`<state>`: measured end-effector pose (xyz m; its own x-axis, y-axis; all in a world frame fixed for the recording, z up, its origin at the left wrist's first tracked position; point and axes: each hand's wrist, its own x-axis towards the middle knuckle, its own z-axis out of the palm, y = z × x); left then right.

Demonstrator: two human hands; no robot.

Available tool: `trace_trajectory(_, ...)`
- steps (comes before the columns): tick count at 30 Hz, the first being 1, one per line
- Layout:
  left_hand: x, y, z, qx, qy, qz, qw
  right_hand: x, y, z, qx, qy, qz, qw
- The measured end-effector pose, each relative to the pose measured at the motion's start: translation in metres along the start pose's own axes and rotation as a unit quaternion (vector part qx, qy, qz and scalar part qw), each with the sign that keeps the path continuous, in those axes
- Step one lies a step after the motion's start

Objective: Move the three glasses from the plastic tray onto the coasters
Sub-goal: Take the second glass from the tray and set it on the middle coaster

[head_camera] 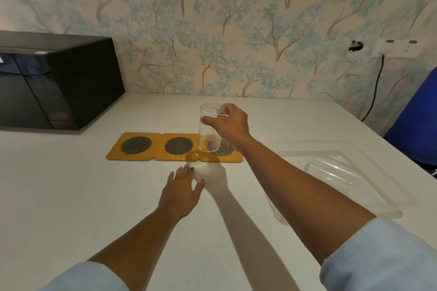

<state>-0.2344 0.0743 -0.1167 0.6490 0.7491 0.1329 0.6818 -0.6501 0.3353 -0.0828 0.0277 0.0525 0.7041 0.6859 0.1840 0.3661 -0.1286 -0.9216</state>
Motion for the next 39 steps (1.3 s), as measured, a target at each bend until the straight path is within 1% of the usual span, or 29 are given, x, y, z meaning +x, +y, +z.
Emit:
trace_trajectory(3,-0.001,-0.003,0.000,-0.009,0.013,0.004,1.000,0.006,-0.003,0.020,0.016,-0.012,0.002,1.000)
trace_trajectory(9,-0.001,-0.003,0.000,-0.021,0.003,-0.016,1.000,0.021,0.001,0.057,0.025,-0.032,0.006,0.999)
trace_trajectory(13,-0.001,0.001,-0.004,-0.006,-0.008,-0.034,0.999,0.029,0.008,0.080,0.027,-0.046,0.009,0.999)
trace_trajectory(17,-0.001,0.003,-0.008,0.025,-0.014,-0.021,0.999,0.037,0.016,0.097,0.040,-0.057,0.012,0.998)
trace_trajectory(22,-0.006,0.010,-0.020,0.024,-0.024,-0.029,0.999,0.049,0.028,0.117,0.037,-0.074,0.019,0.996)
trace_trajectory(27,-0.008,0.016,-0.029,0.013,-0.042,-0.047,0.998,0.057,0.033,0.129,0.016,-0.075,0.011,0.997)
trace_trajectory(31,-0.003,0.007,-0.020,0.015,-0.054,-0.071,0.996,0.063,0.038,0.139,0.020,-0.085,0.017,0.996)
trace_trajectory(39,-0.005,0.013,-0.024,0.015,-0.049,-0.064,0.997,0.063,0.042,0.145,0.011,-0.088,0.003,0.996)
